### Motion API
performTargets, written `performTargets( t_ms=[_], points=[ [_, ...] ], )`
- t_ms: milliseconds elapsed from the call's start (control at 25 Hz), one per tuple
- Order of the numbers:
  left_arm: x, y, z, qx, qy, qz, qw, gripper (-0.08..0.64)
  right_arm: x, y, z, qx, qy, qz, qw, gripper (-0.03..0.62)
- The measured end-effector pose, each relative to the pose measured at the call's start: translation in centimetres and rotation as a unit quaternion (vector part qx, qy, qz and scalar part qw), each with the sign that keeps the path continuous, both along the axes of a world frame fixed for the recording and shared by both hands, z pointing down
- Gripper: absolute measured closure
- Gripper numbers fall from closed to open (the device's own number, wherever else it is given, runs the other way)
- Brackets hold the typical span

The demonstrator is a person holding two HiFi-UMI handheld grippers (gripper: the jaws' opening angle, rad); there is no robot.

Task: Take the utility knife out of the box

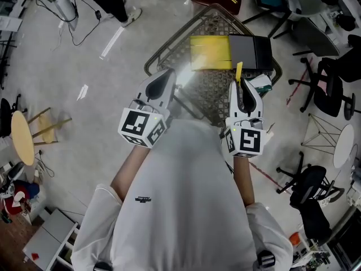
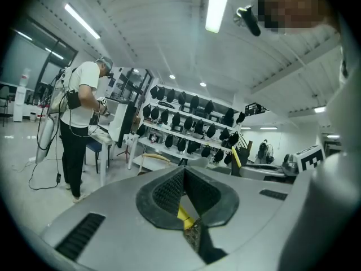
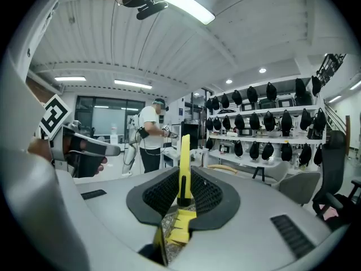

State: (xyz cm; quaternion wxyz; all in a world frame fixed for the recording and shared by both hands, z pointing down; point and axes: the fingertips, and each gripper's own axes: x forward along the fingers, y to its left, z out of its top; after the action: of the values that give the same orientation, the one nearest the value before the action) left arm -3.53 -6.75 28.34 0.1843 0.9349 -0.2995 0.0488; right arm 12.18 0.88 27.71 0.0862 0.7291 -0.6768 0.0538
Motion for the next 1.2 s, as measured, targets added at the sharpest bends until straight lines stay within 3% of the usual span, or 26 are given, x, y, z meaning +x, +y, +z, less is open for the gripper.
performTargets(
  t_ms=[1200],
  points=[
    [1.5, 2.0, -0.7, 0.0, 0.012, 0.008, 0.9999, 0.56, 0.7, 1.6, -1.2, 0.013, 0.006, 0.008, 1.0, 0.541]
  ],
)
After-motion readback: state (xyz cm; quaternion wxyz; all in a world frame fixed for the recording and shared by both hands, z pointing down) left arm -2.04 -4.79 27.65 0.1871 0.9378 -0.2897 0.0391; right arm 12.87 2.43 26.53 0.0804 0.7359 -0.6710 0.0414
